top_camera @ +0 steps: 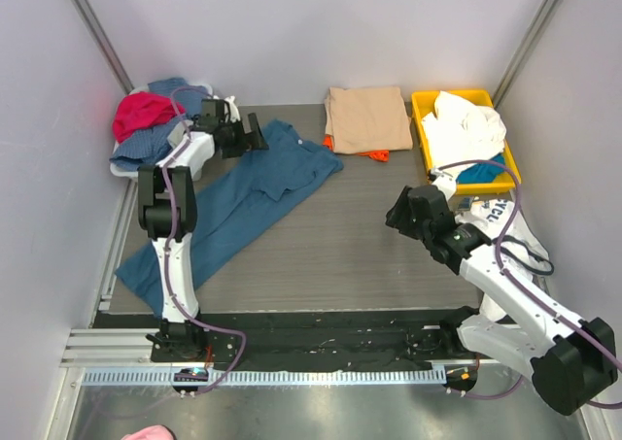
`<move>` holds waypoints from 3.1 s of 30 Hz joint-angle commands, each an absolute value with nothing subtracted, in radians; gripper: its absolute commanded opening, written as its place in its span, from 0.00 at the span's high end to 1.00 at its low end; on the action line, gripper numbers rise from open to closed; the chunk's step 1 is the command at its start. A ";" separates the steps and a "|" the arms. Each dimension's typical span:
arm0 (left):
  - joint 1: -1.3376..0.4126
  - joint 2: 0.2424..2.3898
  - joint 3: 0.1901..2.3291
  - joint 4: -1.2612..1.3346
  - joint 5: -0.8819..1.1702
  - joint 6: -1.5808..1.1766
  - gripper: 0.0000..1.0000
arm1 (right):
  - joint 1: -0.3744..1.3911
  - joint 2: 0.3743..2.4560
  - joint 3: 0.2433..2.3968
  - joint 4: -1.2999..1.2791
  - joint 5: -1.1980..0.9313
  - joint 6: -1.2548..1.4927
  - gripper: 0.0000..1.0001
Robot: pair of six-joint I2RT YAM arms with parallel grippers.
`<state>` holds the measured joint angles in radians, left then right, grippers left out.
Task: Fold and stack the t-shirts
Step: Fold the tshirt
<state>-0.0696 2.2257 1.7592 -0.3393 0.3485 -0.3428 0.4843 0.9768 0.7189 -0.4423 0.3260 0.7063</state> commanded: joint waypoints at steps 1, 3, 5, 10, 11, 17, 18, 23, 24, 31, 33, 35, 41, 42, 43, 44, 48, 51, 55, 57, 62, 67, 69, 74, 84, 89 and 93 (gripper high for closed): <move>-0.083 2.132 1.861 -0.298 0.363 -0.387 0.00 | 0.488 0.995 0.683 -0.261 0.169 0.785 0.39; -0.106 2.092 1.879 -0.296 0.373 -0.382 0.00 | 0.495 1.025 0.634 -0.191 0.114 0.828 0.39; -0.133 2.036 1.879 -0.298 0.377 -0.377 0.00 | 0.538 1.049 0.580 -0.053 0.068 0.905 0.38; -0.178 1.867 1.764 -0.288 0.377 -0.391 0.00 | 0.740 1.265 0.606 0.153 0.147 0.989 0.36; -0.184 1.826 1.734 -0.282 0.365 -0.403 0.00 | 0.809 1.305 0.655 0.159 0.184 1.009 0.36; -0.190 1.571 1.519 -0.313 0.319 -0.397 0.00 | 1.038 1.603 0.851 0.201 0.314 1.139 0.36; -0.190 1.543 1.506 -0.357 0.310 -0.388 0.00 | 1.057 1.630 0.871 0.210 0.345 1.155 0.36; -0.190 1.376 1.415 -0.442 0.269 -0.344 0.00 | 1.147 1.808 1.021 0.212 0.399 1.250 0.39; -0.190 1.358 1.405 -0.454 0.259 -0.339 0.00 | 1.170 1.836 1.044 0.213 0.403 1.271 0.39; -0.189 1.244 1.391 -0.541 0.238 -0.298 0.00 | 1.203 2.026 1.228 0.213 0.384 1.353 0.34; -0.189 1.217 1.387 -0.549 0.236 -0.291 0.00 | 1.203 2.071 1.255 0.209 0.382 1.362 0.33; -0.189 1.203 1.385 -0.560 0.235 -0.288 0.00 | 1.201 2.095 1.291 0.203 0.391 1.371 0.32; -0.190 1.175 1.384 -0.583 0.236 -0.276 0.00 | 1.197 2.204 1.408 0.164 0.403 1.370 0.32; -0.190 1.170 1.384 -0.584 0.236 -0.276 0.00 | 1.192 2.216 1.423 0.150 0.397 1.376 0.32; -0.190 1.164 1.382 -0.587 0.233 -0.273 0.00 | 1.192 2.238 1.439 0.147 0.396 1.379 0.32; -0.190 1.163 1.381 -0.591 0.232 -0.272 0.00 | 1.190 2.244 1.443 0.146 0.394 1.384 0.33; -0.190 1.151 1.376 -0.597 0.229 -0.265 0.00 | 1.172 2.269 1.439 0.147 0.385 1.400 0.41; -0.190 1.144 1.370 -0.595 0.230 -0.264 0.00 | 1.155 2.266 1.410 0.155 0.384 1.408 0.66; -0.189 1.144 1.352 -0.594 0.227 -0.265 0.00 | 1.128 2.218 1.300 0.172 0.388 1.408 0.93; -0.189 1.143 1.341 -0.584 0.229 -0.268 0.00 | 1.117 2.156 1.212 0.181 0.397 1.402 0.99; -0.190 1.146 1.298 -0.560 0.242 -0.293 0.00 | 1.052 1.988 1.030 0.140 0.396 1.358 0.99; -0.190 1.157 1.273 -0.555 0.247 -0.307 0.00 | 0.976 1.797 0.911 0.000 0.351 1.247 0.99; -0.190 1.154 1.259 -0.551 0.244 -0.310 0.00 | 0.942 1.744 0.881 -0.104 0.328 1.178 0.99; -0.189 1.160 1.233 -0.543 0.226 -0.319 0.00 | 0.907 1.599 0.833 -0.265 0.302 1.085 0.99; -0.190 1.268 1.137 -0.408 0.206 -0.400 0.00 | 0.908 1.398 0.698 -0.354 0.238 1.101 0.72; -0.201 1.475 1.156 -0.292 0.180 -0.422 0.00 | 0.908 1.280 0.684 -0.396 0.319 1.088 0.49; -0.201 1.659 1.255 -0.233 0.164 -0.408 0.00 | 0.907 1.174 0.701 -0.417 0.380 1.060 0.46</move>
<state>-0.1963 1.5234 1.1568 -0.3588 0.1921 -0.4011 0.9058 1.2716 0.6750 -0.3916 0.2852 1.0939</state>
